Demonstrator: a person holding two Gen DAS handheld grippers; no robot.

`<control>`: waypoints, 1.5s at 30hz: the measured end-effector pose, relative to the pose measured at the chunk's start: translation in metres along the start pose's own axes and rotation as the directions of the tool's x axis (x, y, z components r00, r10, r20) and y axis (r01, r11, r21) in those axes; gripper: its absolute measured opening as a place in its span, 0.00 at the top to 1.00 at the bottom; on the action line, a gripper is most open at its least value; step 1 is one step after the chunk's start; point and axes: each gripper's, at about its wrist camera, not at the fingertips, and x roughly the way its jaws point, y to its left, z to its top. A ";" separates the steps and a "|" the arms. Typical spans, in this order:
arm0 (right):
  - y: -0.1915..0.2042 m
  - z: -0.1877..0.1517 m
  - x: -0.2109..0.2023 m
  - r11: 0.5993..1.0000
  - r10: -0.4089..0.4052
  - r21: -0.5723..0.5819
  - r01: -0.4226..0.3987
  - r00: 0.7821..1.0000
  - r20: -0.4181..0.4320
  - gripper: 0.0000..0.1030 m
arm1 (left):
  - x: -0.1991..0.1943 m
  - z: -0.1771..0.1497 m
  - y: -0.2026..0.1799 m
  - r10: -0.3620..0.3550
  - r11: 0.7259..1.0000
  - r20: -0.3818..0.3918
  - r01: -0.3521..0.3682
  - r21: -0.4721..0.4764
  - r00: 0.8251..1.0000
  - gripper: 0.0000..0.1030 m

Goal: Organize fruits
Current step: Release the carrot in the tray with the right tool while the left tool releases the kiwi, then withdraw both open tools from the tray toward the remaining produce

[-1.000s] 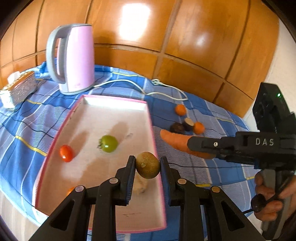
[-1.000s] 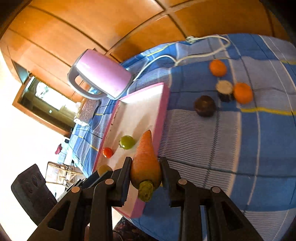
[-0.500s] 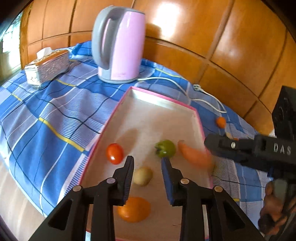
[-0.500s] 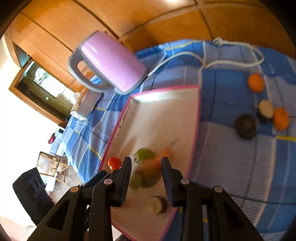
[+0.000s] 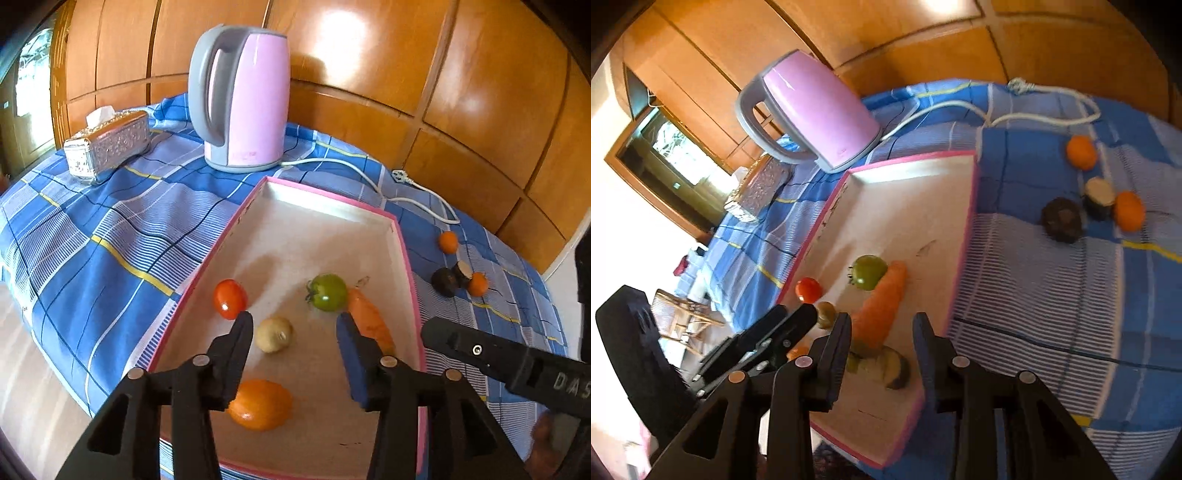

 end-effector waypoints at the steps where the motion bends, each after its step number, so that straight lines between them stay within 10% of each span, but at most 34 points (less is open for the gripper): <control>1: 0.000 -0.002 -0.004 1.000 -0.025 -0.011 0.025 1.000 0.016 0.63 | -0.001 -0.001 -0.002 0.001 1.000 0.002 -0.001 0.006 1.000 0.53; 15: 0.000 -0.024 -0.045 0.940 -0.288 -0.118 0.321 0.929 0.233 0.62 | -0.015 -0.012 -0.033 -0.036 0.994 0.030 0.033 0.106 0.999 0.53; 23: -0.014 -0.031 -0.050 0.927 -0.336 -0.087 0.365 0.910 0.242 0.61 | -0.015 -0.018 -0.041 -0.057 0.989 0.017 0.054 0.135 0.998 0.50; 27: -0.019 -0.032 -0.053 0.924 -0.339 -0.097 0.370 0.909 0.241 0.42 | -0.016 -0.022 -0.047 -0.076 0.985 0.013 0.073 0.156 0.997 0.46; 45: -0.106 -0.046 -0.063 0.906 -0.407 0.179 0.382 0.904 0.130 0.42 | -0.015 -0.031 -0.078 -0.150 0.952 -0.024 0.151 0.266 0.988 0.49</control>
